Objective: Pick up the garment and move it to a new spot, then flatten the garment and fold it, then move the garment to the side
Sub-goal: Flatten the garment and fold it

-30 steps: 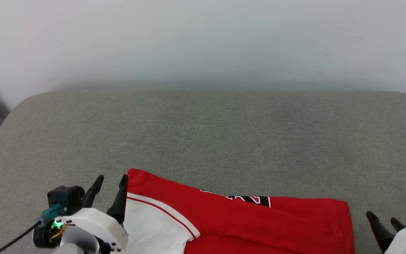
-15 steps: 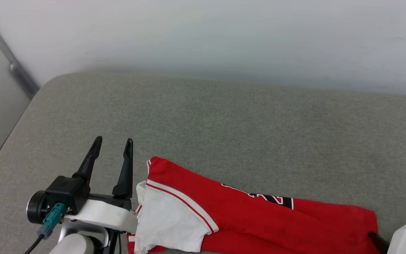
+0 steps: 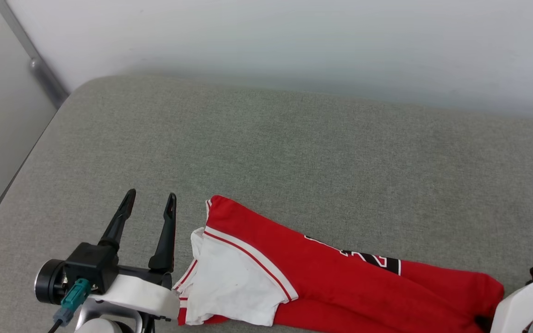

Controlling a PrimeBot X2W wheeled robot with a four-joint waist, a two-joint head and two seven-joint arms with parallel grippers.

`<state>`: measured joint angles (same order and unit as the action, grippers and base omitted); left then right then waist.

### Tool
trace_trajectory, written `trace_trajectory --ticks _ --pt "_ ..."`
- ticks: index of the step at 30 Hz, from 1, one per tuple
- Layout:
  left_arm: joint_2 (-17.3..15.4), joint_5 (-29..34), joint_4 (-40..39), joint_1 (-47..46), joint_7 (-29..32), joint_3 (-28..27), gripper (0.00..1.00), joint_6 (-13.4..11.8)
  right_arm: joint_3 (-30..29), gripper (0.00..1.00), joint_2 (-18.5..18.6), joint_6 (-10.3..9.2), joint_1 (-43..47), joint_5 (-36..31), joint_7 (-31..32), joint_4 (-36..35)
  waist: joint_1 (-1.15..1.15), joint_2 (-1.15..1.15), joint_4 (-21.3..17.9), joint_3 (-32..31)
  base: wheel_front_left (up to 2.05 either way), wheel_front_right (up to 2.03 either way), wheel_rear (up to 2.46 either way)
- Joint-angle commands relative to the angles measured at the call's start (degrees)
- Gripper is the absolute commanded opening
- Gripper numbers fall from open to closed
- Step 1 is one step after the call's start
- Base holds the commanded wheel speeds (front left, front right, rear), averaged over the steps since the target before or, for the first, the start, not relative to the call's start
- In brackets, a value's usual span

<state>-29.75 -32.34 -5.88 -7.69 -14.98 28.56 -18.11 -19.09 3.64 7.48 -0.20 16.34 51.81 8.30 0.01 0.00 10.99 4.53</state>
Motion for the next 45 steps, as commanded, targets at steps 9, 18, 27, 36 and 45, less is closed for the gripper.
trace_trajectory --ticks 9,18,27,36,45 --pt "0.3 -0.2 1.1 2.2 0.2 0.4 1.0 -1.0 0.6 0.0 2.0 -0.01 -1.0 0.8 -0.9 -4.2 -0.01 0.0 -1.9 -3.1 0.0 0.0 0.0" --pt "-0.2 0.9 0.7 2.9 1.1 1.7 1.0 -1.9 -10.0 0.0 4.3 -0.01 0.6 0.0 -0.1 -7.1 -0.01 0.0 -3.8 -4.9 0.0 0.0 0.0" --pt "-0.3 1.4 1.2 2.8 1.5 2.4 1.0 -2.1 -16.0 0.0 -0.5 0.0 -2.0 11.0 4.3 -5.5 -0.01 0.0 -5.1 -5.5 0.0 0.0 0.0" --pt "-0.3 1.6 1.2 1.4 2.1 3.5 1.0 -1.4 -1.8 0.0 -0.8 0.01 -2.1 39.2 4.5 5.4 -0.01 0.0 -4.3 -6.0 0.0 0.0 0.0" --pt "0.0 2.0 1.3 -0.1 2.9 4.4 1.0 -0.8 20.0 0.0 -0.8 0.01 -6.2 50.7 -8.7 12.8 -0.01 0.0 -1.7 -5.0 0.0 0.0 0.0"
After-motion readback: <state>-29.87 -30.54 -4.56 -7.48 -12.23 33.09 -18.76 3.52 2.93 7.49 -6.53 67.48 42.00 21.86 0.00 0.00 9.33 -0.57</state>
